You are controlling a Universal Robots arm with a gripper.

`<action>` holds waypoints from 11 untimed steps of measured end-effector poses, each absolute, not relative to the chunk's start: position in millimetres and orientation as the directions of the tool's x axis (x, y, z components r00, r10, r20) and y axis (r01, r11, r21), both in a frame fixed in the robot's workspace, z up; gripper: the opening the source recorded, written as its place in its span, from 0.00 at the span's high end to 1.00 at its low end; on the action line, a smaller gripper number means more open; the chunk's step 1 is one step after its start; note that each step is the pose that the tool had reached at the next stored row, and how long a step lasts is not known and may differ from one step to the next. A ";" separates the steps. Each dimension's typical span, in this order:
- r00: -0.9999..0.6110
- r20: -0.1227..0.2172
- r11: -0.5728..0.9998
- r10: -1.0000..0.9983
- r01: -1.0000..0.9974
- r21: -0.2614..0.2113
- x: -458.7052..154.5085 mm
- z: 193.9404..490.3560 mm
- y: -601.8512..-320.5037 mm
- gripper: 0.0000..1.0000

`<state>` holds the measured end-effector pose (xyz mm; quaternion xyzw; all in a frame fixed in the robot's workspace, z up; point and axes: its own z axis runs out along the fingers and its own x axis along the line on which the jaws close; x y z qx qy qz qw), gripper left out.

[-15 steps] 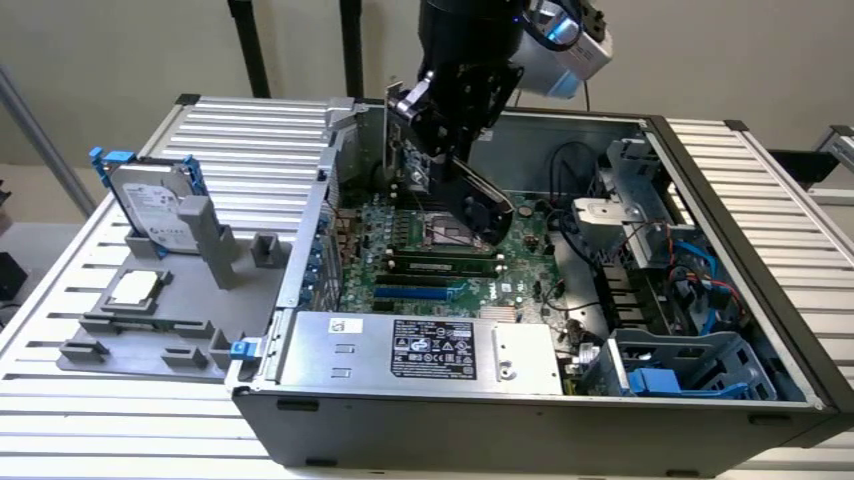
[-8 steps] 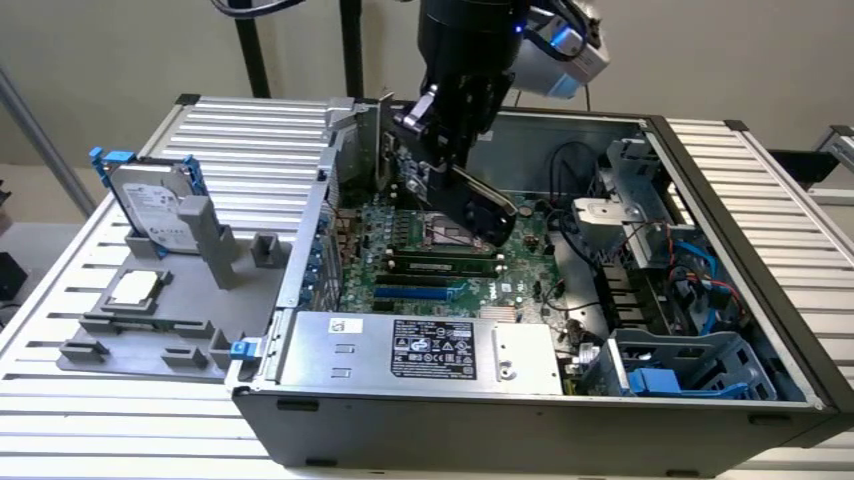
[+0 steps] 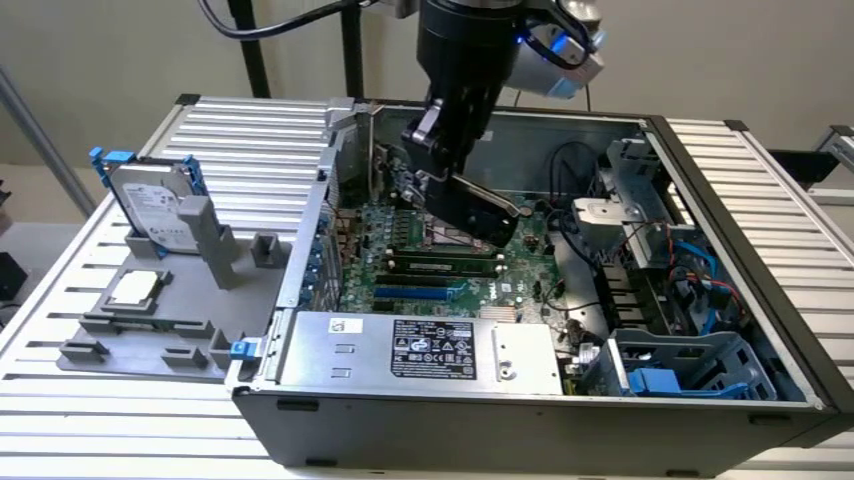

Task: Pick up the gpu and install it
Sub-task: 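Insert the gpu into the slot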

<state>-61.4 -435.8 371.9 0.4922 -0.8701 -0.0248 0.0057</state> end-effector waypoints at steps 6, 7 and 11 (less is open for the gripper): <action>-0.419 -0.015 0.418 -0.908 -0.907 0.048 -61.4 366.8 -435.8 1.00; -0.402 -0.015 0.401 -0.915 -0.915 0.048 -61.4 365.9 -435.8 1.00; -0.334 -0.015 0.333 -0.942 -0.942 0.048 -61.4 362.4 -435.8 1.00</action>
